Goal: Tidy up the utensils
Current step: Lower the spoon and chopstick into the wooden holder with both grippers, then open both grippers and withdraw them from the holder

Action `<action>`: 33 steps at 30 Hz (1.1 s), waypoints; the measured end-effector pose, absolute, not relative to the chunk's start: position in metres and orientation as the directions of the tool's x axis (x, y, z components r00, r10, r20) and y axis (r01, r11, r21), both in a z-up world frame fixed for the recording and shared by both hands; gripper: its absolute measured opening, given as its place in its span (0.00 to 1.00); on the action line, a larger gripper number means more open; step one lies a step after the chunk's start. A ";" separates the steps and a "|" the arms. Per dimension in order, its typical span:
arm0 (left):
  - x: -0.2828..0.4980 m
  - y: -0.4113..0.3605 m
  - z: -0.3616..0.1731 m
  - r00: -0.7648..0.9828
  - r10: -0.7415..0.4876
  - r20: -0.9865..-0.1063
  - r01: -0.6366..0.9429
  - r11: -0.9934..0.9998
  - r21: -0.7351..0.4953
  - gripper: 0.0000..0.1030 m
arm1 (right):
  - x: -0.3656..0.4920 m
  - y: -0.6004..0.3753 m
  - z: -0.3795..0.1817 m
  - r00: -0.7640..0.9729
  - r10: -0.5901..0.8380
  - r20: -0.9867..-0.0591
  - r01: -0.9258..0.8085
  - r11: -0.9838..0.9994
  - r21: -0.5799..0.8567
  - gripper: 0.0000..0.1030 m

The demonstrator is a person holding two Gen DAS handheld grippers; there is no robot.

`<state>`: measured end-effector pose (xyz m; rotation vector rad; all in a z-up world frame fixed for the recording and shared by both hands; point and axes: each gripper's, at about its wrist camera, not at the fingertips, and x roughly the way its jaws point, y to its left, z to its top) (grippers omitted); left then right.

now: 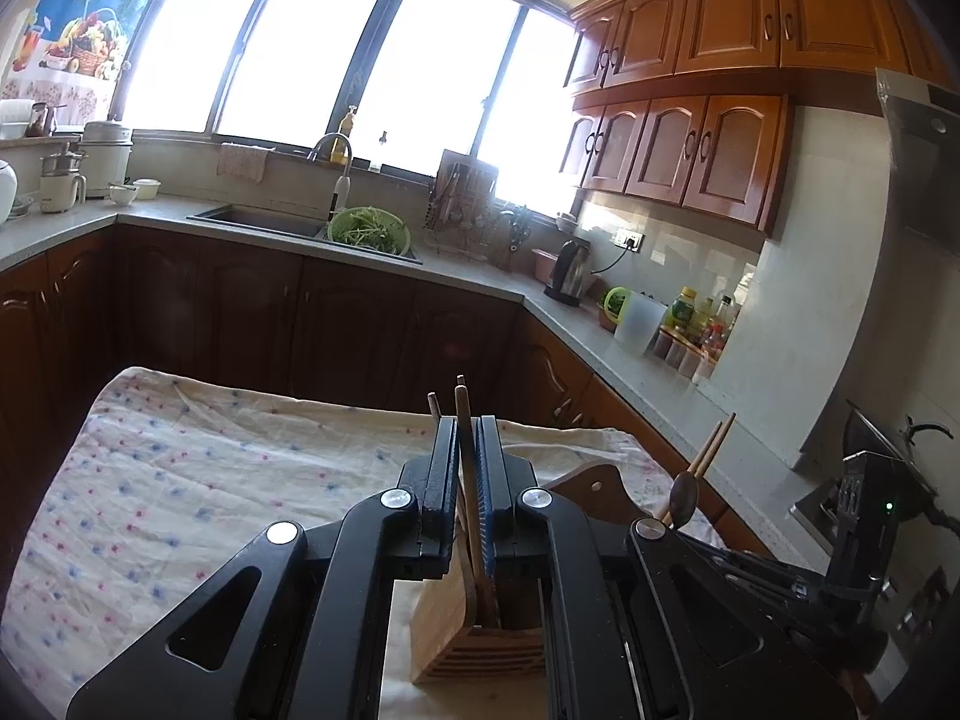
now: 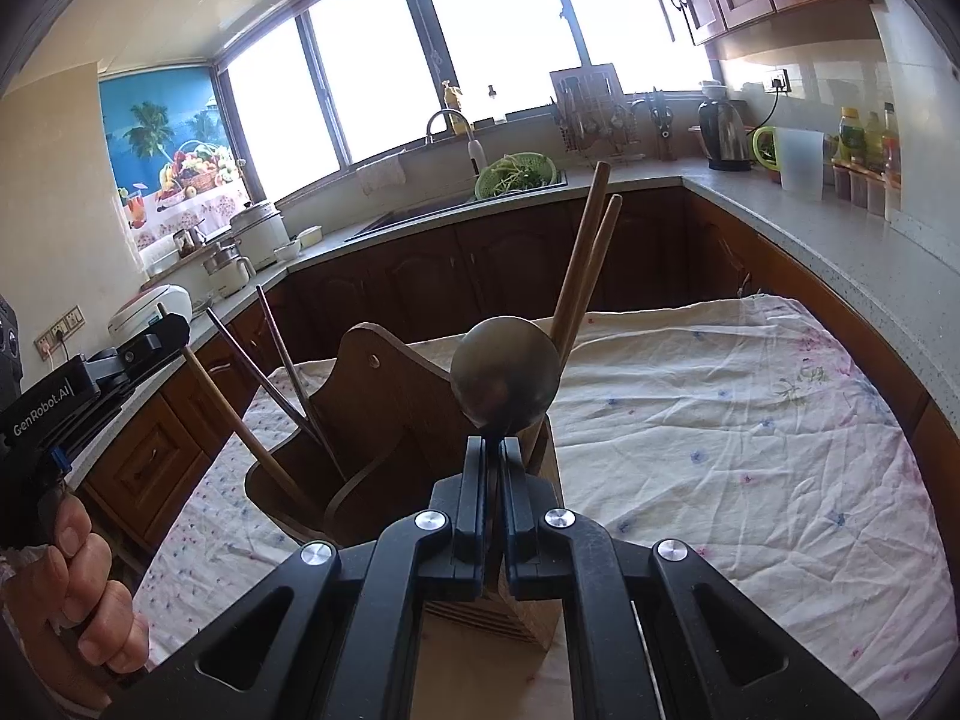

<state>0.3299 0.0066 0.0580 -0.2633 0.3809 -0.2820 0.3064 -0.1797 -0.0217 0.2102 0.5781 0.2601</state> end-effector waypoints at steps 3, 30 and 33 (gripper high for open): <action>0.331 0.006 0.059 0.887 -0.318 -0.334 0.218 0.927 -0.305 0.05 | 0.307 -0.180 -0.022 0.804 0.300 -0.512 -0.181 0.946 0.270 0.04; 0.280 0.028 0.042 0.861 -0.284 -0.423 0.142 0.931 -0.338 0.76 | 0.252 -0.222 -0.006 0.853 0.299 -0.428 -0.136 0.919 0.370 0.79; 0.265 0.031 0.034 0.851 -0.277 -0.446 0.128 0.933 -0.335 0.76 | 0.236 -0.227 -0.006 0.856 0.298 -0.422 -0.133 0.917 0.377 0.84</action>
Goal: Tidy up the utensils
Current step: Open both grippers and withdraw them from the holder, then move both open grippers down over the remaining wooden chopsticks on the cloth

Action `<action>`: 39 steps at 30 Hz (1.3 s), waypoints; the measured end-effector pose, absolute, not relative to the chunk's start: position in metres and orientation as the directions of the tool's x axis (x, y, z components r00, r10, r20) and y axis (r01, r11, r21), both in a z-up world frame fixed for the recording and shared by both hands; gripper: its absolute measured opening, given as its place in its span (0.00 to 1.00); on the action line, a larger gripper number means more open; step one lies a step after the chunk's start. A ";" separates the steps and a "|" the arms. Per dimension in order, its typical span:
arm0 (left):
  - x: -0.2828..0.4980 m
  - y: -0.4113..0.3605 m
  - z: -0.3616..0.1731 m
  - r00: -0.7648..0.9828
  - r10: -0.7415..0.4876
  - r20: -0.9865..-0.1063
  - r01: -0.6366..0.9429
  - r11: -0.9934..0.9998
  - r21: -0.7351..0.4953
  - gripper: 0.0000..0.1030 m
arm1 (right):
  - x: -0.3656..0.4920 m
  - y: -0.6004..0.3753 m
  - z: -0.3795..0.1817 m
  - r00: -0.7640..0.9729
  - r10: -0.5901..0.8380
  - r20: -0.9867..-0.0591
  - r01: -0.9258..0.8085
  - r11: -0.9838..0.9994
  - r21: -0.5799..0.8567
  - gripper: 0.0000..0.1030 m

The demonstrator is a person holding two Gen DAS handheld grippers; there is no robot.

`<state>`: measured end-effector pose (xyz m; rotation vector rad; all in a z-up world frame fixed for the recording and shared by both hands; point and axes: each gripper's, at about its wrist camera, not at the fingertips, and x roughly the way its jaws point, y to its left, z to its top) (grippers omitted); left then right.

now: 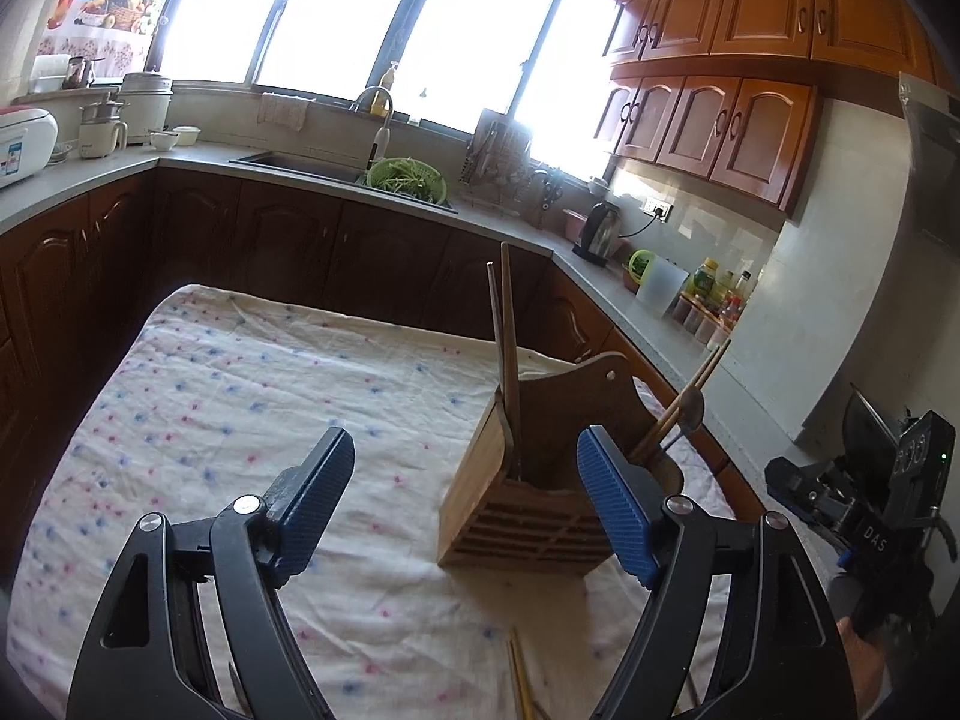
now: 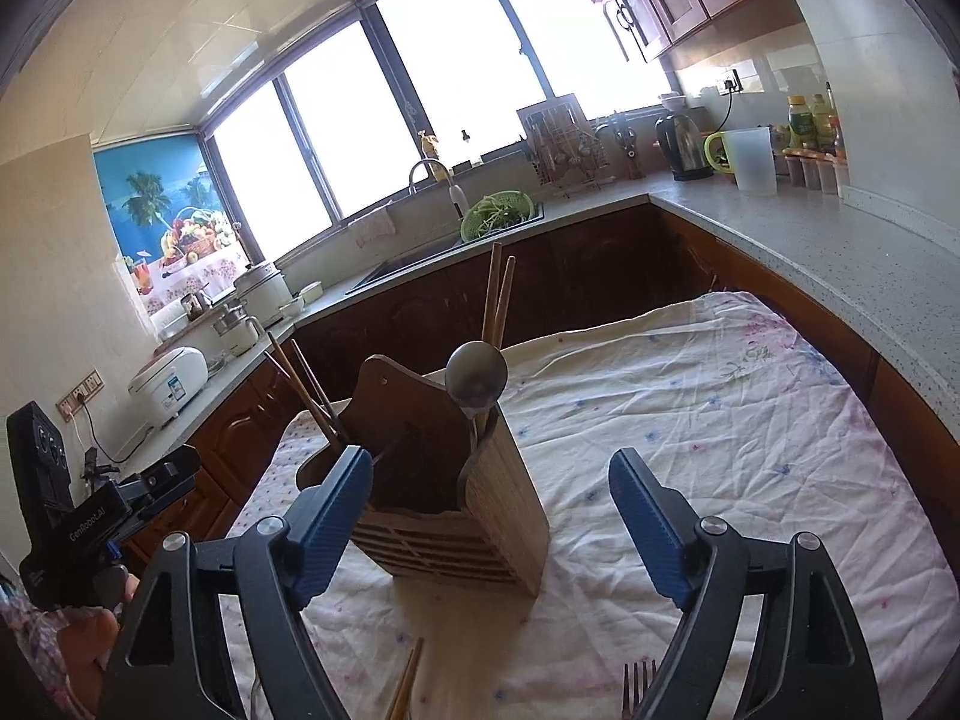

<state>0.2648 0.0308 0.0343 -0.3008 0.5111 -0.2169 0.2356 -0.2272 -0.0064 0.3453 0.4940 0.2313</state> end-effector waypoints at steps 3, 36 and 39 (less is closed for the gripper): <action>0.247 0.032 0.027 0.844 -0.269 -0.465 0.116 0.936 -0.332 0.77 | 0.218 -0.231 -0.007 0.860 0.293 -0.418 -0.130 0.917 0.377 0.88; 0.144 0.023 -0.039 0.737 -0.258 -0.625 0.094 0.954 -0.283 0.83 | 0.085 -0.248 -0.071 0.797 0.283 -0.534 -0.075 0.923 0.377 0.93; 0.146 0.018 -0.039 0.728 -0.263 -0.634 0.105 0.956 -0.276 0.83 | 0.086 -0.247 -0.072 0.792 0.284 -0.541 -0.079 0.925 0.372 0.93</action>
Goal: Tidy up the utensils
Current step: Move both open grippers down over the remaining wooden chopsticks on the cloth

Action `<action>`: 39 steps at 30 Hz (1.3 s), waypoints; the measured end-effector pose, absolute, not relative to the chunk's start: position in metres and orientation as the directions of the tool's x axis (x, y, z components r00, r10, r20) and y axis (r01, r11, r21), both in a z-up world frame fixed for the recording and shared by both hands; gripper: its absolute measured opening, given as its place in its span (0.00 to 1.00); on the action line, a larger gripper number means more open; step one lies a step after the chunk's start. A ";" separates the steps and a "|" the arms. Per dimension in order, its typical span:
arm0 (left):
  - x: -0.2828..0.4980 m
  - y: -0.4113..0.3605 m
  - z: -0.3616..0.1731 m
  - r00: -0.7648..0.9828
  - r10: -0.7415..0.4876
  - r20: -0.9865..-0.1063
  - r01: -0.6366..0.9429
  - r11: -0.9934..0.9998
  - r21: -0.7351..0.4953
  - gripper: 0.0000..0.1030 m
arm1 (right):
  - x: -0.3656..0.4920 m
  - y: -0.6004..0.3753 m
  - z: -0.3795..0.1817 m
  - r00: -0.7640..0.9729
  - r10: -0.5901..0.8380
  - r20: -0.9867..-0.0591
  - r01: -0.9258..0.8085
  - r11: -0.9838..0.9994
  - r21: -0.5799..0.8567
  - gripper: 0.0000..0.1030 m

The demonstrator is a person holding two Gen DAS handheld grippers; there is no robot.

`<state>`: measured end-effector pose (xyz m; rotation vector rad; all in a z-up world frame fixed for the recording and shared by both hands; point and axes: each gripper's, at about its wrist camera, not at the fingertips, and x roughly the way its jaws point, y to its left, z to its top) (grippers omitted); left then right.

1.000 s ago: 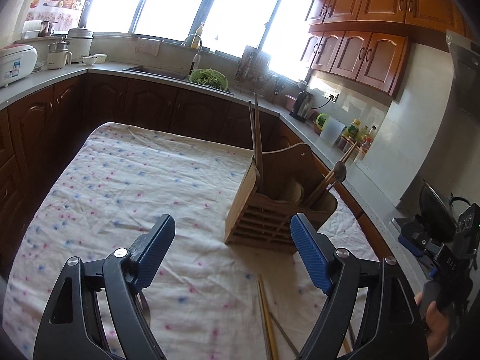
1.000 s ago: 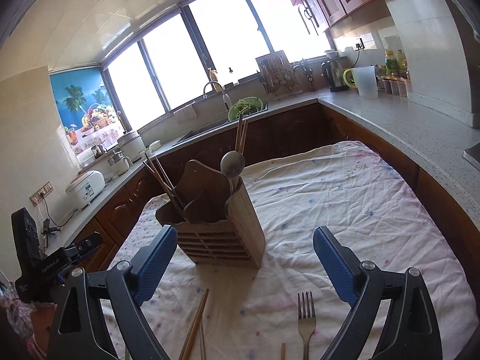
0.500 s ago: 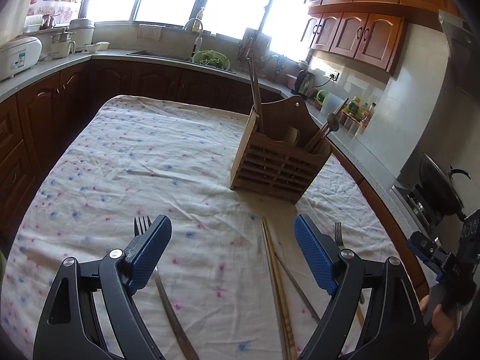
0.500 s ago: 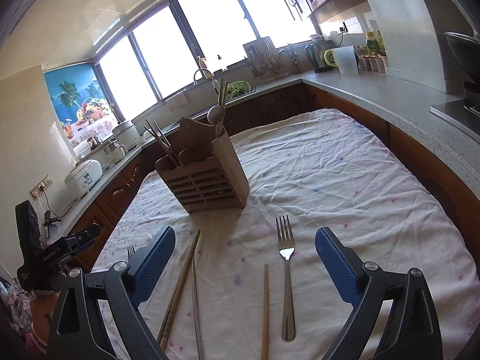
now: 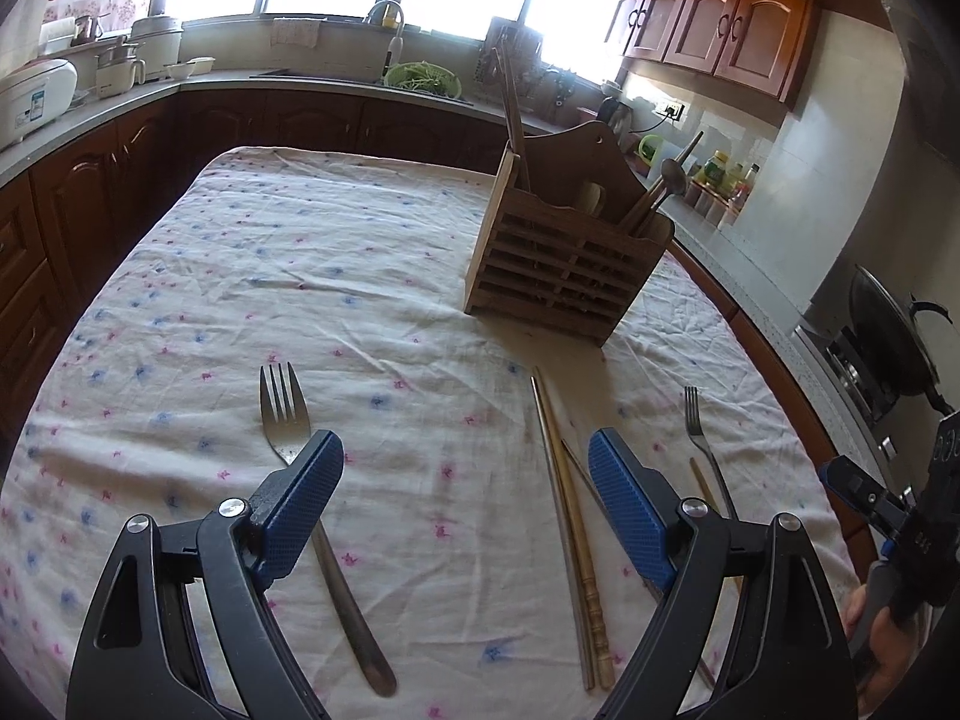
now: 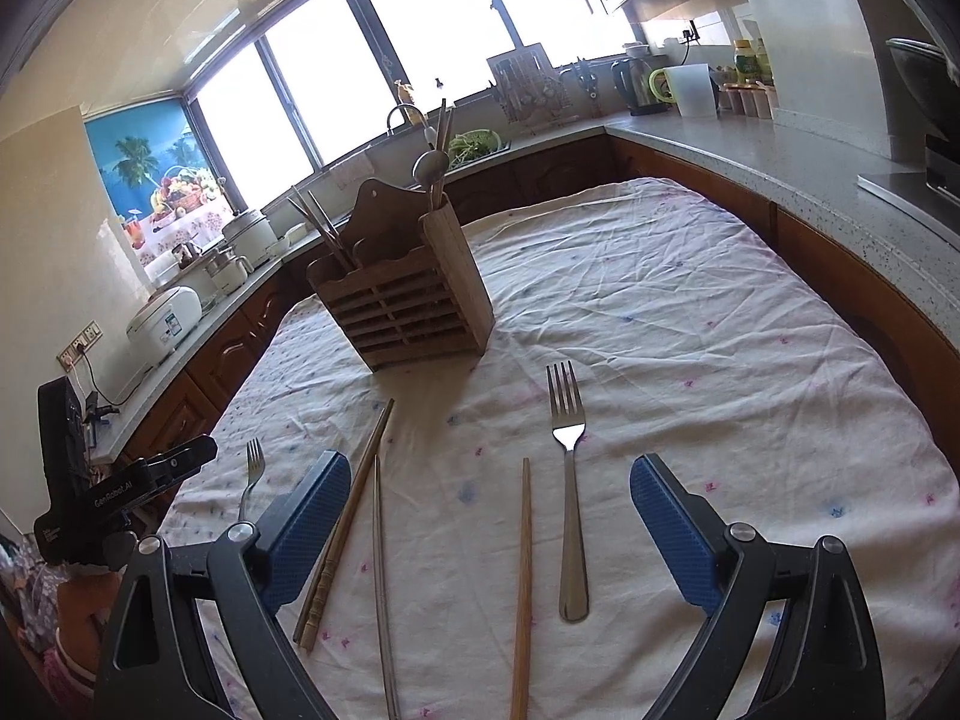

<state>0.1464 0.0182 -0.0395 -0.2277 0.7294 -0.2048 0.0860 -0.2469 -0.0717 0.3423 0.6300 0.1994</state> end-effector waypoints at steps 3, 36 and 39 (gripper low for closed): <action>0.148 0.013 -0.041 0.720 -0.266 -0.641 0.116 0.957 -0.267 0.83 | 0.086 -0.247 -0.071 0.792 0.283 -0.541 -0.081 0.927 0.367 0.92; 0.211 -0.053 -0.102 0.519 -0.195 -0.832 0.261 0.963 -0.063 0.59 | 0.118 -0.244 -0.103 0.701 0.308 -0.644 -0.076 0.929 0.361 0.48; 0.209 -0.054 -0.104 0.522 -0.140 -0.841 0.277 0.961 0.012 0.56 | 0.122 -0.239 -0.105 0.692 0.321 -0.647 -0.090 0.927 0.363 0.48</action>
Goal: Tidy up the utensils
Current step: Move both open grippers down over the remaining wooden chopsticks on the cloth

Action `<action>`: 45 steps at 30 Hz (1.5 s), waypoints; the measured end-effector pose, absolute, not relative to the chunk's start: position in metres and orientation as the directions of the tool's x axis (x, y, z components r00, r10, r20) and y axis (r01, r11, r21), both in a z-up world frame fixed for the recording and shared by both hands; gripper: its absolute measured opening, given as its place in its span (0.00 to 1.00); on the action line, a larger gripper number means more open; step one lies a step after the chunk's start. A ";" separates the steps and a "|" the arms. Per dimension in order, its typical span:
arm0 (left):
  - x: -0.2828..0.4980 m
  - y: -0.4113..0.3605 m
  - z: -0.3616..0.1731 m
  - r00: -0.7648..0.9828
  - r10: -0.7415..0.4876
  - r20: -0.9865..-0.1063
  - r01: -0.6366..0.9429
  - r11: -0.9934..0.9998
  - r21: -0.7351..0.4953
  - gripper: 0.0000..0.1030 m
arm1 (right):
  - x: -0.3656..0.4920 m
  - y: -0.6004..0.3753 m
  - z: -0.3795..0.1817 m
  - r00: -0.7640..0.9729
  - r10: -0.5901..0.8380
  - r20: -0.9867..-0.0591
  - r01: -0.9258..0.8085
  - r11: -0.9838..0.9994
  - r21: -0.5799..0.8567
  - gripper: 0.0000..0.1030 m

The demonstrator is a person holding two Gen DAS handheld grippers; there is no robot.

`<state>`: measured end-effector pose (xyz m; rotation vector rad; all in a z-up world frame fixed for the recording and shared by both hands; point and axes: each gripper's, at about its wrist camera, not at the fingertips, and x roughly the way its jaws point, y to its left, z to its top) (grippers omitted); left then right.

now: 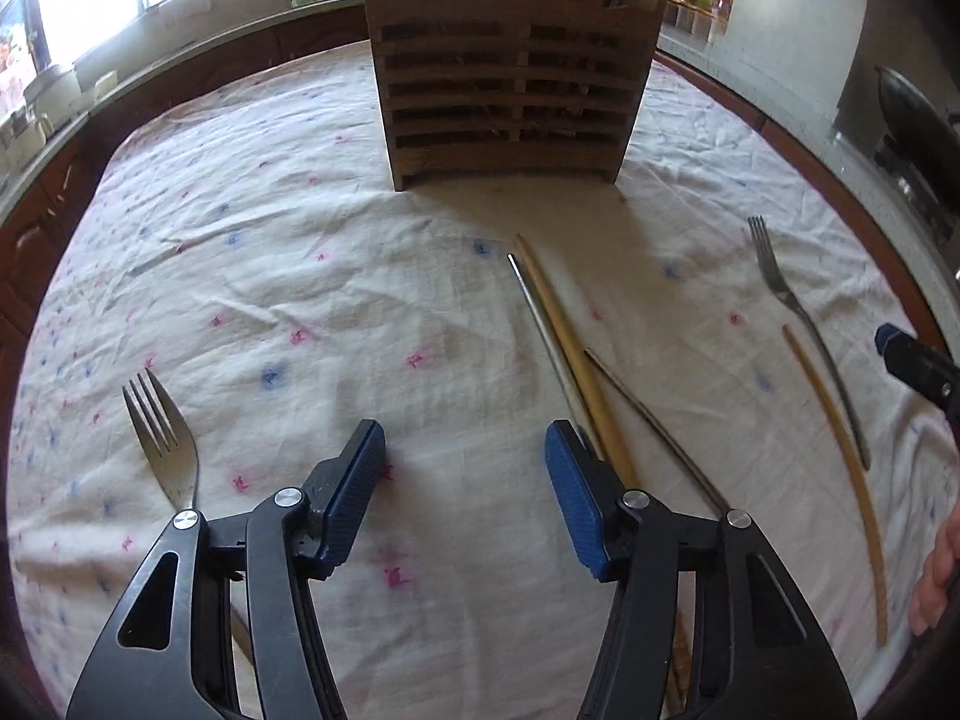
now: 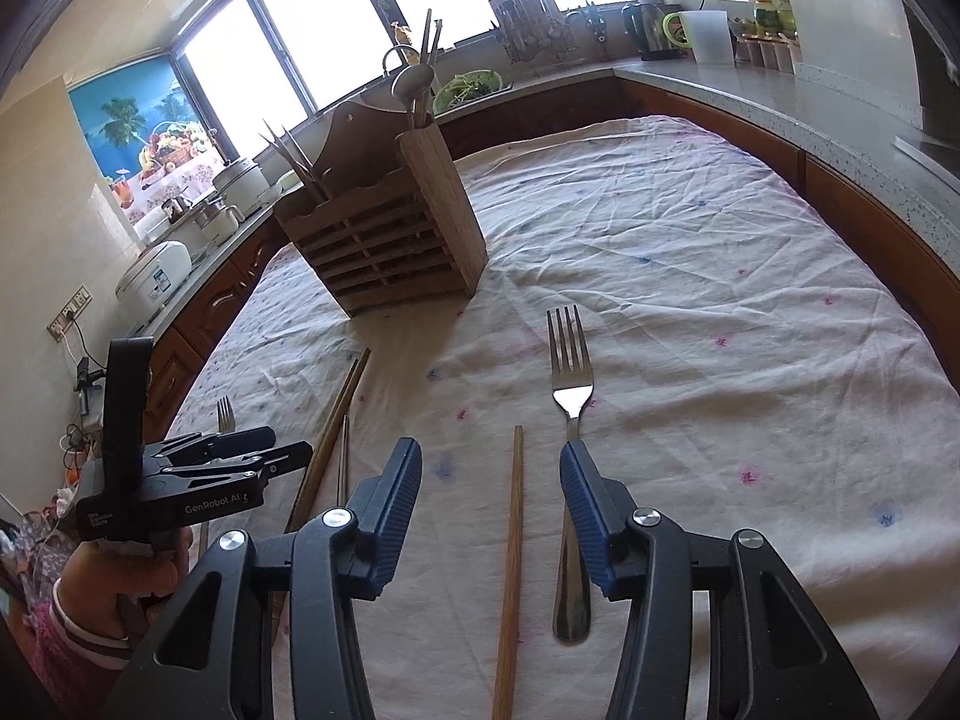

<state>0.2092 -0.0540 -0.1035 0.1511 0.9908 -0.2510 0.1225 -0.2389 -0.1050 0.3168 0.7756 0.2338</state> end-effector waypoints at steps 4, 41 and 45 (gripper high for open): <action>0.211 -0.045 -0.096 0.500 -0.222 -0.837 0.261 0.960 -0.098 0.50 | 0.124 -0.235 -0.106 0.686 0.326 -0.651 -0.099 0.928 0.360 0.48; 0.248 -0.054 -0.095 0.469 -0.286 -0.835 0.315 0.938 -0.144 0.26 | 0.146 -0.234 -0.135 0.605 0.287 -0.743 -0.088 0.951 0.295 0.20; 0.249 -0.048 -0.094 0.456 -0.296 -0.839 0.294 0.940 -0.171 0.26 | 0.146 -0.234 -0.134 0.605 0.287 -0.742 -0.087 0.951 0.296 0.20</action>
